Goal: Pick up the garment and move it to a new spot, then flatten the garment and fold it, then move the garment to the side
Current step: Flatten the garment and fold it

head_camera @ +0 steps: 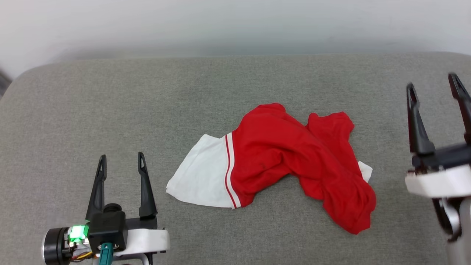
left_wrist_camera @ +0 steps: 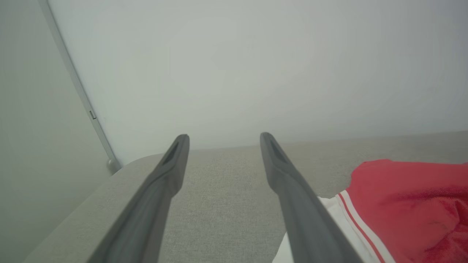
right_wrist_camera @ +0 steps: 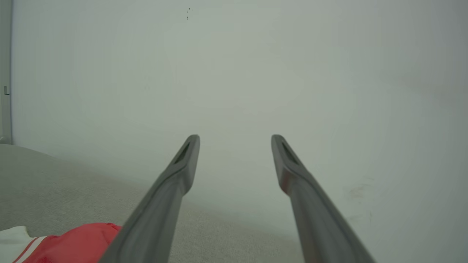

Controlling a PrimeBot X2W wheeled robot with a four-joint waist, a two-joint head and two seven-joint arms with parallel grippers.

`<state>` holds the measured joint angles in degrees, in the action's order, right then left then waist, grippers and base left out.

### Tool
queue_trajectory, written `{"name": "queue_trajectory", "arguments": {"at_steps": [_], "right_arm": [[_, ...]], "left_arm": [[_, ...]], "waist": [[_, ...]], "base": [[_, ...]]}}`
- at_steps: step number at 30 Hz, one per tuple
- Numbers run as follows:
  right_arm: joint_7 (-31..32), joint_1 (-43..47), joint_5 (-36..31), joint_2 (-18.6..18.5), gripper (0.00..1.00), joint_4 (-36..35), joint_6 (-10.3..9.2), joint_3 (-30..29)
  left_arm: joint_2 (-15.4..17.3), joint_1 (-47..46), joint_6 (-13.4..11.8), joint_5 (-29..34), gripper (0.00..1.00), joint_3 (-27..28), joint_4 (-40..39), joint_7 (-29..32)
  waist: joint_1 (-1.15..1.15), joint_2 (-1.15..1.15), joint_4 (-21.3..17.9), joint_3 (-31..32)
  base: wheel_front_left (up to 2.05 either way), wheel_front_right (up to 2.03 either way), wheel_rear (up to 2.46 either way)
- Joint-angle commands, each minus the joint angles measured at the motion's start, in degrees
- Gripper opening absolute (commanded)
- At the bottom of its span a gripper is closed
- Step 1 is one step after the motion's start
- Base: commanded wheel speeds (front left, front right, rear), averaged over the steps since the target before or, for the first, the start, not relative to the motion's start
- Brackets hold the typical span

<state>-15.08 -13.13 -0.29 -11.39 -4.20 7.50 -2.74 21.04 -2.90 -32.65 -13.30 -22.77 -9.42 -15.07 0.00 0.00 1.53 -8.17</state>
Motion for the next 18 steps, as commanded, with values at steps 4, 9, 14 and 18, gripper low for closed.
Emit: {"name": "queue_trajectory", "arguments": {"at_steps": [4, 9, 14, 18], "right_arm": [[4.4, -9.4, 3.6, -8.7, 1.0, 5.6, -0.03, 7.5], [29.9, -19.5, 16.7, -20.7, 1.0, 9.7, -0.03, 22.9], [49.4, -26.6, 32.0, -29.1, 1.0, 8.1, -0.03, 32.1], [61.4, -31.3, 42.4, -31.4, 1.0, 9.9, -0.03, 36.6]], "left_arm": [[-2.1, 2.2, 2.7, 2.4, 1.0, 2.2, 0.4, -0.1], [-5.2, 1.9, 5.6, 5.2, 1.0, 4.7, 0.0, -0.1], [-7.6, 0.9, 7.4, 7.0, 1.0, 6.5, -0.9, -0.1], [-9.6, 0.0, 9.0, 8.1, 1.0, 7.3, -1.0, -0.1]], "waist": [[0.0, 0.0, 0.9, -0.5], [0.0, 0.0, 2.6, -2.6], [0.0, 0.0, 4.1, -5.1], [0.0, 0.0, 5.0, -7.6]], "base": [[0.0, 0.0, 0.0], [0.0, 0.0, 0.0], [0.0, 0.0, 0.0], [0.0, 0.0, 0.0]]}}
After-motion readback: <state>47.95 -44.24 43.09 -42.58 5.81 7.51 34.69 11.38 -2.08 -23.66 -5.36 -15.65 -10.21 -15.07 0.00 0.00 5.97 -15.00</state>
